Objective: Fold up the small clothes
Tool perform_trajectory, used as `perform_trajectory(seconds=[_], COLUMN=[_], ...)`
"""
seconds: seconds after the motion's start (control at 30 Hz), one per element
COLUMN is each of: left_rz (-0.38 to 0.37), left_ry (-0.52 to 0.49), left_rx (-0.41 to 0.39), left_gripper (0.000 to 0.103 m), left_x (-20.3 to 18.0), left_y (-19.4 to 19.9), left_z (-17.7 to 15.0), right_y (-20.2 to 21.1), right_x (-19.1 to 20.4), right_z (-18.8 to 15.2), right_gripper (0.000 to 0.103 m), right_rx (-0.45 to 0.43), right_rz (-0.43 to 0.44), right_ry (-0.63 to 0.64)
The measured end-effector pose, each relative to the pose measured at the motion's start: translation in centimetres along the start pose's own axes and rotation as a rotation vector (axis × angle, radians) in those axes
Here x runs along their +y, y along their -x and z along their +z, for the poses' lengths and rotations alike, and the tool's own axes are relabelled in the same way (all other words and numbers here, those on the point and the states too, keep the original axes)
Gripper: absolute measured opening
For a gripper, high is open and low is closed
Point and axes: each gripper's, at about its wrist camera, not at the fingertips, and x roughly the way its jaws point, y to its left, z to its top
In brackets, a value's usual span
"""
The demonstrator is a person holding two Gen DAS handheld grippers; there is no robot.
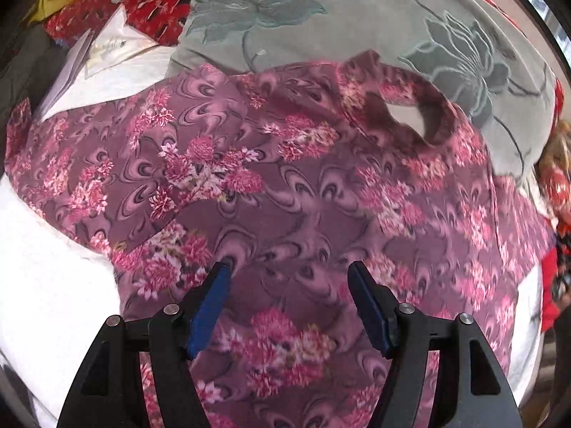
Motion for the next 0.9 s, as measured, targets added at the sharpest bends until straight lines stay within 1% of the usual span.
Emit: perform_trajectory(seconds=[0.03,0.07,0.13,0.23,0.3,0.37,0.43,0.57,0.73,0.9], left_rz=[-0.004,-0.015,-0.011,-0.029,-0.046,-0.069,-0.086,-0.119,-0.161,-0.173], left_ry=[0.022,0.036,0.036,0.036,0.047,0.062,0.07,0.07,0.062,0.045], left_rx=[0.017,0.033,0.032,0.035,0.046,0.047,0.055,0.078,0.098,0.079], left_gripper=[0.068,0.068,0.069,0.07,0.07,0.07,0.07,0.07,0.07,0.07], left_x=[0.2,0.4,0.5,0.6,0.8,1.2,1.5,2.1,3.3,4.9], left_y=[-0.3,-0.8,-0.9,-0.9,-0.9,-0.7,-0.6,0.0,0.8,2.1], left_z=[0.1,0.1,0.2,0.4,0.4,0.4,0.3,0.2,0.4,0.6], right_y=[0.7,1.3,2.6,4.8,6.0,6.5,7.2,7.8,7.8,7.7], right_x=[0.2,0.4,1.1,3.4,5.8,7.9,10.0,13.9,19.0,23.6], right_z=[0.3,0.4,0.4,-0.4,-1.6,-3.0,-5.3,-10.7,-18.3,-26.0], right_gripper=[0.007,0.007,0.007,0.007,0.007,0.007,0.007,0.007,0.007,0.007], right_rx=[-0.007,-0.003,-0.007,-0.003,0.025,0.056,0.102,0.199,0.316,0.43], right_rz=[-0.038,-0.055,-0.038,0.033,0.085,0.132,0.189,0.259,0.321,0.37], right_ry=[0.009,0.014,0.028,0.095,0.168,0.211,0.251,0.322,0.419,0.521])
